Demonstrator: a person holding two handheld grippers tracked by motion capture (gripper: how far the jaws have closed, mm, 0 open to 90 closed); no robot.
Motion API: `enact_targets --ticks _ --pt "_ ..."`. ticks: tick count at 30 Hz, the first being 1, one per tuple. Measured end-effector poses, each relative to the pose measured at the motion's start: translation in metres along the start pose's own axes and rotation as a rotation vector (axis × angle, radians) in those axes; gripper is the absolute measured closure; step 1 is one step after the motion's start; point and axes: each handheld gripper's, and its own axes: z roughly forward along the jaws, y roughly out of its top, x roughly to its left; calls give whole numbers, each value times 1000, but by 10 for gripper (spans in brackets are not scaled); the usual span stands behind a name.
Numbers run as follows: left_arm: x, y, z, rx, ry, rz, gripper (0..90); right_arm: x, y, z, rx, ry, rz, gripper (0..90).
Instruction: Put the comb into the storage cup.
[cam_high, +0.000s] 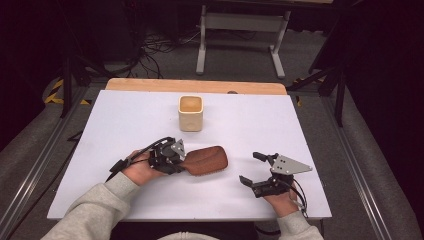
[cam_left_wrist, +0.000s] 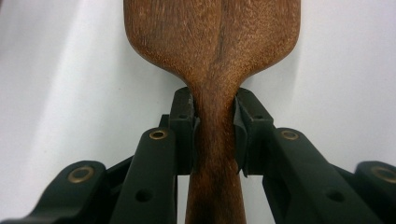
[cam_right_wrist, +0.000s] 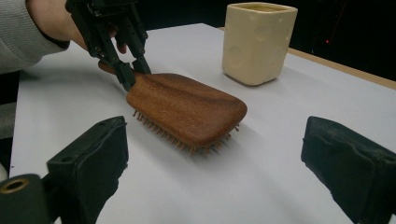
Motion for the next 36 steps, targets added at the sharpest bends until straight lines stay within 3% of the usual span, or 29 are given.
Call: enact_targets --ticks 8,18,26,27,29,31,36 --pt "-8 2 -4 -23 15 19 726 0 0 0 -2 -1 0 79" --pt "-15 -4 -21 -102 40 3 725 0 1 0 3 0 5 95" --pt "-25 -13 -41 -214 78 -11 725 1 2 2 11 6 5 91" --pt "-25 -13 -41 -214 78 -11 725 1 2 2 11 6 7 90" --pt "-29 -18 -44 -262 87 -25 725 1 2 2 10 2 5 84" --pt "-30 -20 -45 -276 94 -32 725 1 3 2 9 4 5 84" --pt "-39 -32 -48 -363 125 -57 724 2 3 2 12 5 -1 83"
